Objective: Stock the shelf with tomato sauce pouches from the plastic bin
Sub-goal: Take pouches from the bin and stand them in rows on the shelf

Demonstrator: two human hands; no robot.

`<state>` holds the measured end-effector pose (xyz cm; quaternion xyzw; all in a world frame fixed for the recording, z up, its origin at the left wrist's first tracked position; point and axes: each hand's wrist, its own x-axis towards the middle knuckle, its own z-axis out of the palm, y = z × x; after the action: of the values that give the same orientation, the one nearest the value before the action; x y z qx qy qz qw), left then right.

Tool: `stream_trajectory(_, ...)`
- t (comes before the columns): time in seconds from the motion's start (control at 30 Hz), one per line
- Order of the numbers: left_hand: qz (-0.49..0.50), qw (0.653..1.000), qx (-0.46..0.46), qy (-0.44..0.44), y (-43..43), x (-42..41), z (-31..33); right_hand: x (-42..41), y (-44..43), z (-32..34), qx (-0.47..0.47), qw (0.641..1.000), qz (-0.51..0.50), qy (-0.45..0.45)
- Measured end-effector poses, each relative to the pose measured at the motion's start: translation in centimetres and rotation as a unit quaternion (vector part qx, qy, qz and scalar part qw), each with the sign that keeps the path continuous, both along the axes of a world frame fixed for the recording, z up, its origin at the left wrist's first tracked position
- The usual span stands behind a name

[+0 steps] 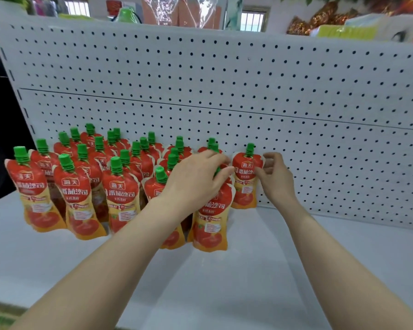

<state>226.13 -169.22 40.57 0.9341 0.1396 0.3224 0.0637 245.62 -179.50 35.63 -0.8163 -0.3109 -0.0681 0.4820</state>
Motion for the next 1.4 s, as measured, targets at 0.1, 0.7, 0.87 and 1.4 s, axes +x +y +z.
stream_trajectory(0.1, -0.001, 0.999, 0.019, -0.032, -1.2, -0.6, 0.2, -1.4, -2.8, 0.0, -0.006, 0.999, 0.000, -0.044)
stream_trajectory(0.7, -0.133, 0.981, -0.091, -0.107, -25.3, -12.5, -13.7, -21.5, -32.8, -10.0, -0.105, 0.976, -0.046, -0.183)
stream_trajectory(0.87, -0.178, 0.973, -0.147, -0.029, -33.2, -15.3, -23.6, -26.0, -41.4, -20.0, -0.134, 0.979, -0.087, -0.129)
stream_trajectory(1.4, -0.182, 0.827, -0.244, 0.472, -43.3, -17.7, -54.6, -31.1, -50.9, -51.8, -0.423, 0.779, -0.137, 0.442)
